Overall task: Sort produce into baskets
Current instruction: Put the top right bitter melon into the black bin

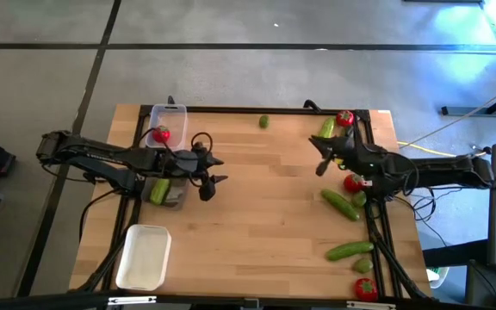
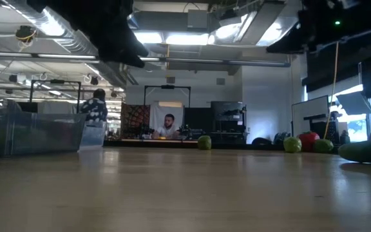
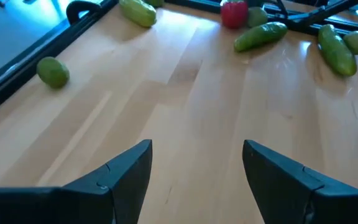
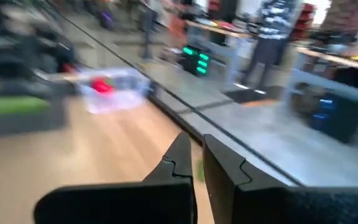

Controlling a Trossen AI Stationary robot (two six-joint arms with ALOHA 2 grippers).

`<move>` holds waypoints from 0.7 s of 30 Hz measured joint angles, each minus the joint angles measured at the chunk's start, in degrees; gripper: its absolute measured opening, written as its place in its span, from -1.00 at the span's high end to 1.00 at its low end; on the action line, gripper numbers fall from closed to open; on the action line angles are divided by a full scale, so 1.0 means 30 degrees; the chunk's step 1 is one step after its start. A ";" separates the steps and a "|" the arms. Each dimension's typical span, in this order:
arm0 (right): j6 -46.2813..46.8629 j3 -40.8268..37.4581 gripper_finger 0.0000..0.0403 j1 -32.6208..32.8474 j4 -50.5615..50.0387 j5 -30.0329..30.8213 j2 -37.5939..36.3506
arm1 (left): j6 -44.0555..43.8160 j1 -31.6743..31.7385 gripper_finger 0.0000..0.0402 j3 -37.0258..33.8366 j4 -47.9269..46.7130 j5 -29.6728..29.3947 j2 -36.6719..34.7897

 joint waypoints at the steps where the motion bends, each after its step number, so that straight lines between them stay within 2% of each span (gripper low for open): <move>1: -0.0344 0.0406 0.91 -0.0001 -0.0215 0.0683 0.0471 | -0.0104 0.0000 -0.23 0.0000 0.0007 -0.0001 0.0000; 5: -0.1687 0.1685 0.91 -0.0158 -0.1096 0.3463 0.2144 | -0.0266 0.0006 -0.23 0.0000 -0.0025 -0.0015 0.0000; 8: -0.1767 0.2568 0.91 -0.0883 -0.2085 0.4387 0.3154 | -0.0259 0.0007 -0.23 0.0000 -0.0024 -0.0015 0.0000; 14: -0.0318 0.3630 0.91 -0.3507 -0.4191 0.4208 0.4633 | -0.0266 0.0000 -0.23 0.0000 -0.0047 -0.0015 0.0000; 18: 0.2181 0.4236 0.88 -0.5488 -0.6242 0.2492 0.5197 | -0.0348 0.0000 -0.23 0.0000 -0.0051 -0.0014 0.0000; 21: 0.2959 0.4509 0.75 -0.6928 -0.7329 0.1315 0.5600 | -0.0361 0.0001 -0.23 0.0000 -0.0057 -0.0007 0.0000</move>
